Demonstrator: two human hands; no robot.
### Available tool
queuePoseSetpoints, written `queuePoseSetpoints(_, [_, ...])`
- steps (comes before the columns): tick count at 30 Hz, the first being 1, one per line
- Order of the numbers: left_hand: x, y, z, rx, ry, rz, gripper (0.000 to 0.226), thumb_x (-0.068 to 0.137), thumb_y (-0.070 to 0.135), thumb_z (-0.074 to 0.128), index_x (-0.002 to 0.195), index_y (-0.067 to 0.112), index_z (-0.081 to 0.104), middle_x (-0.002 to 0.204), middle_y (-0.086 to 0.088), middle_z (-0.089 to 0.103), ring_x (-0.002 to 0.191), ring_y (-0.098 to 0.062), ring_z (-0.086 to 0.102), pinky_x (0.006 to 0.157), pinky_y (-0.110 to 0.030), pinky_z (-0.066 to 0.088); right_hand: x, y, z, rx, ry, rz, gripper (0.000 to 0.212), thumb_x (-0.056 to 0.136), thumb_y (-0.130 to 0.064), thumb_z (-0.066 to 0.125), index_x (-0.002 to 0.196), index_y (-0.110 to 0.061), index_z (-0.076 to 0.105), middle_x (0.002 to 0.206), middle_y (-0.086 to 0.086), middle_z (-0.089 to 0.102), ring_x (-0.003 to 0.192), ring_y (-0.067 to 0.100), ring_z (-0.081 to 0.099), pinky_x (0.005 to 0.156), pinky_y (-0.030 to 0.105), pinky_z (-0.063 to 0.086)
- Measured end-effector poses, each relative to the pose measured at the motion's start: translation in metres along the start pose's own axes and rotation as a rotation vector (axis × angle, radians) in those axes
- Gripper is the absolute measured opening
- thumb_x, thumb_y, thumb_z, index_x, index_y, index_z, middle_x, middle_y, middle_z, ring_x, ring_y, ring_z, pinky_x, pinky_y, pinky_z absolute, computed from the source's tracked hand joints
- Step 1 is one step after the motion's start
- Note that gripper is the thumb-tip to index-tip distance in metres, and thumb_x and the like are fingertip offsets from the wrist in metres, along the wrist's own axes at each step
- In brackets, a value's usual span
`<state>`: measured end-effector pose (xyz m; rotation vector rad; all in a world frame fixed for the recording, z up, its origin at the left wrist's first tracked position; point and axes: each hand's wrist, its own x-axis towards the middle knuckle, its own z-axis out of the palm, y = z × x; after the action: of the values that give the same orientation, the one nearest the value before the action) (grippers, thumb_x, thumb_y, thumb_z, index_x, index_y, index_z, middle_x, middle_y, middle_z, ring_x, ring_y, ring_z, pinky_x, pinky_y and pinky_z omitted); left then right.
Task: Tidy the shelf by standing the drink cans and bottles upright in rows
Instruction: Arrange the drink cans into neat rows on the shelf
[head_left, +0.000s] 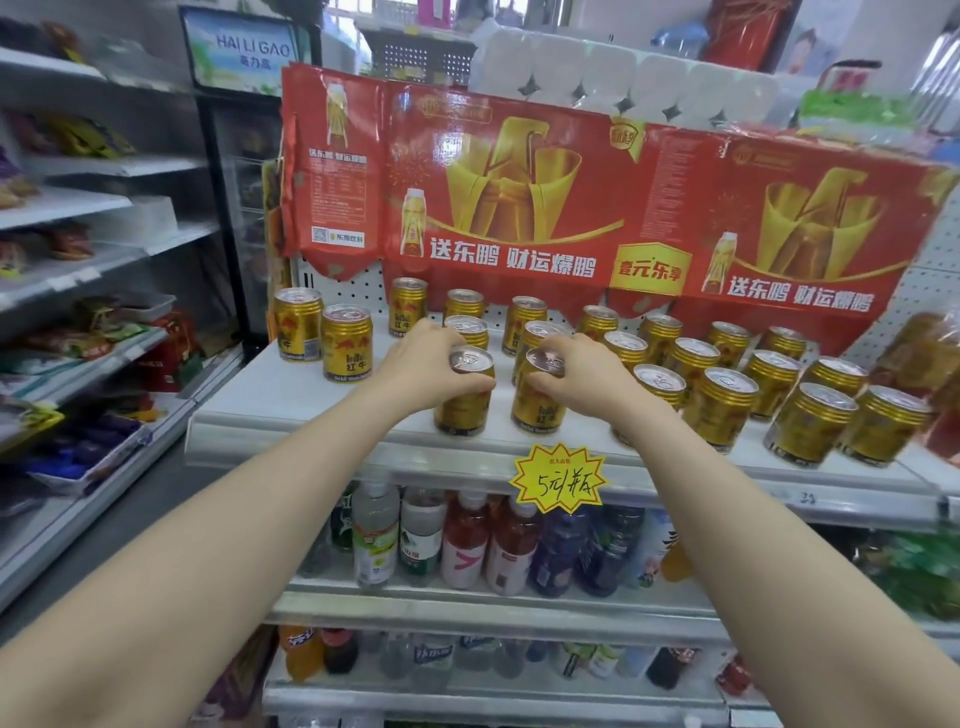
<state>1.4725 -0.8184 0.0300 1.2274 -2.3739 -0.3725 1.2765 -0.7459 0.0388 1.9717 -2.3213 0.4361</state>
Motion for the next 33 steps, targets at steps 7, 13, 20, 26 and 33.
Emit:
queuePoseSetpoints(7, [-0.001, -0.003, -0.008, -0.173, -0.121, 0.026, 0.059, 0.095, 0.022, 0.061, 0.149, 0.018, 0.039, 0.153, -0.003, 0.041, 0.139, -0.021, 0.039, 0.109, -0.036, 0.036, 0.003, 0.010, -0.006, 0.023, -0.102, -0.053, 0.052, 0.096, -0.031, 0.055, 0.145, -0.018, 0.044, 0.144, 0.009, 0.049, 0.127, 0.028, 0.048, 0.099, 0.037, 0.043])
queuePoseSetpoints(13, [-0.003, 0.008, -0.006, -0.016, 0.009, 0.007, 0.057, 0.089, 0.049, 0.064, 0.135, 0.016, 0.056, 0.132, -0.008, 0.053, 0.125, -0.026, 0.048, 0.093, -0.037, 0.042, 0.009, 0.009, 0.001, -0.034, 0.023, -0.050, 0.043, 0.095, -0.049, 0.053, 0.122, -0.017, 0.062, 0.118, 0.007, 0.065, 0.103, 0.026, 0.060, 0.081, 0.037, 0.052])
queuePoseSetpoints(20, [0.000, 0.003, -0.013, 0.016, -0.099, 0.104, 0.039, 0.096, 0.033, 0.059, 0.124, 0.006, 0.062, 0.121, -0.011, 0.062, 0.110, -0.027, 0.056, 0.094, -0.044, 0.048, 0.009, 0.011, 0.002, -0.063, 0.082, -0.065, 0.031, 0.095, -0.040, 0.053, 0.107, -0.014, 0.065, 0.101, 0.007, 0.062, 0.092, 0.026, 0.058, 0.076, 0.037, 0.050])
queuePoseSetpoints(26, [0.004, 0.003, -0.013, 0.120, -0.166, 0.135, 0.047, 0.098, 0.039, 0.054, 0.131, 0.005, 0.056, 0.131, -0.011, 0.055, 0.115, -0.027, 0.053, 0.098, -0.043, 0.046, 0.010, 0.011, 0.003, -0.065, 0.090, -0.054, 0.033, 0.095, -0.041, 0.052, 0.102, -0.011, 0.065, 0.095, 0.008, 0.060, 0.088, 0.026, 0.057, 0.072, 0.037, 0.048])
queuePoseSetpoints(33, [0.008, -0.001, -0.006, 0.129, -0.141, 0.160, 0.053, 0.099, 0.039, 0.053, 0.143, 0.010, 0.047, 0.140, -0.010, 0.050, 0.126, -0.027, 0.048, 0.104, -0.041, 0.042, 0.009, 0.011, 0.002, -0.084, 0.081, -0.068, 0.033, 0.096, -0.041, 0.051, 0.104, -0.012, 0.064, 0.097, 0.007, 0.059, 0.087, 0.024, 0.054, 0.069, 0.034, 0.044])
